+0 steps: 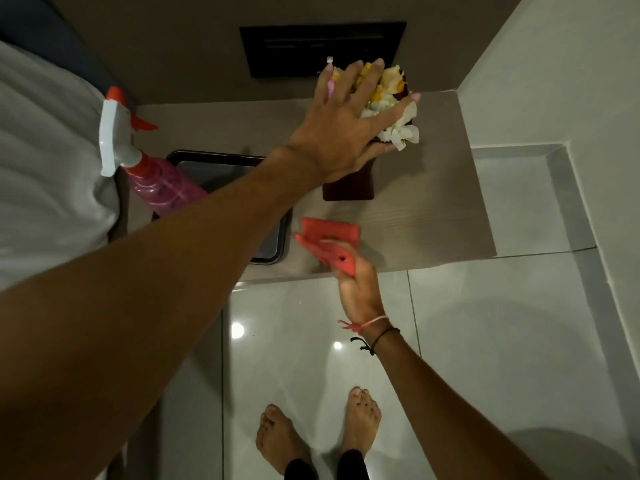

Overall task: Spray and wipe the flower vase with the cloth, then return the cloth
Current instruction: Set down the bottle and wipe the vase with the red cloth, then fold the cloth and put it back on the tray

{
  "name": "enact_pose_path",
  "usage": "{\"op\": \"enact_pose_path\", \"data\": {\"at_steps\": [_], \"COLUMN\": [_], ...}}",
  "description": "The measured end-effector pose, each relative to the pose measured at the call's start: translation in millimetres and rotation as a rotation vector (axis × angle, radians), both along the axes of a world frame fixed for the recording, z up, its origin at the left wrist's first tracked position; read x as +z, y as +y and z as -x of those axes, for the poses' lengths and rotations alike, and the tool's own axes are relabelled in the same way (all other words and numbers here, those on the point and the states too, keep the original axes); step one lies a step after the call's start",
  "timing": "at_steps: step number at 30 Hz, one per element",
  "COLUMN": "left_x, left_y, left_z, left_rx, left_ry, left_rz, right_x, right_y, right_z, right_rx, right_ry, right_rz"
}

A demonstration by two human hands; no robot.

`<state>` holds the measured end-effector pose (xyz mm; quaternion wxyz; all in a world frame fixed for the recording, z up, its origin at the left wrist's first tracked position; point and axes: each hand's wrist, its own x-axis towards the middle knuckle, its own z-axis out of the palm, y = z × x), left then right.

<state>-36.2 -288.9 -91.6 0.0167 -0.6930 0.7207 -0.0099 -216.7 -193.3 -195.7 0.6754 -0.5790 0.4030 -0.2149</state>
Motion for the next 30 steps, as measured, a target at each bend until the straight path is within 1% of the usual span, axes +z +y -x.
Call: {"op": "enact_pose_path", "data": {"at_steps": [1,2,4,5,6,8,9,10,11,12,13,14,15,16,17,18,19,21,23,27,30], "left_x": [1,3,10,13,15,19,16,10,2,-5,-14,-25,-36,-47,-57,-64,-71,-76,-76,-73,-77], "left_y": [2,4,14,23,35,72,93,113,132,151,167,182,194,204,211,214,215,209,200,177,169], "left_z": [4,5,6,6,6,7,7,8,8,8,7,4,3,0,-3,-5,-9,-16,-25,-38,-38], "left_rx": [0.009,0.024,0.068,0.109,0.171,0.332,0.439,0.557,0.682,0.8,0.892,0.969,1.034,1.094,1.149,1.202,1.255,1.302,1.262,1.14,1.111], "left_ry": [0.012,0.026,0.082,0.144,0.248,0.565,0.739,0.904,1.063,1.233,1.415,1.594,1.732,1.818,1.847,1.822,1.75,1.61,1.513,1.208,1.11], "left_rz": [-0.005,-0.008,0.019,0.068,0.149,0.343,0.392,0.375,0.292,0.167,0.038,-0.051,-0.076,-0.043,0.019,0.081,0.131,0.191,0.196,0.154,0.095], "right_x": [8,14,22,26,32,44,48,51,53,55,54,54,54,53,49,45,39,29,21,10,0], "right_y": [1,1,-5,-8,-10,-13,-13,-15,-16,-16,-17,-16,-15,-13,-12,-12,-12,-15,-22,-46,-57], "right_z": [0,0,4,5,7,7,5,3,0,-6,-11,-18,-25,-32,-40,-47,-54,-67,-82,-115,-124], "right_rx": [-0.12,-0.227,-0.421,-0.475,-0.478,-0.421,-0.373,-0.332,-0.289,-0.247,-0.217,-0.182,-0.156,-0.133,-0.125,-0.136,-0.152,-0.175,-0.206,-0.233,-0.179], "right_ry": [-0.107,-0.128,-0.098,-0.148,-0.215,-0.308,-0.331,-0.347,-0.352,-0.339,-0.311,-0.268,-0.214,-0.158,-0.093,-0.029,0.031,0.134,0.2,0.27,0.314], "right_rz": [-0.147,-0.232,-0.398,-0.525,-0.637,-0.743,-0.752,-0.747,-0.744,-0.743,-0.744,-0.738,-0.72,-0.686,-0.628,-0.559,-0.5,-0.455,-0.42,-0.29,-0.258]}}
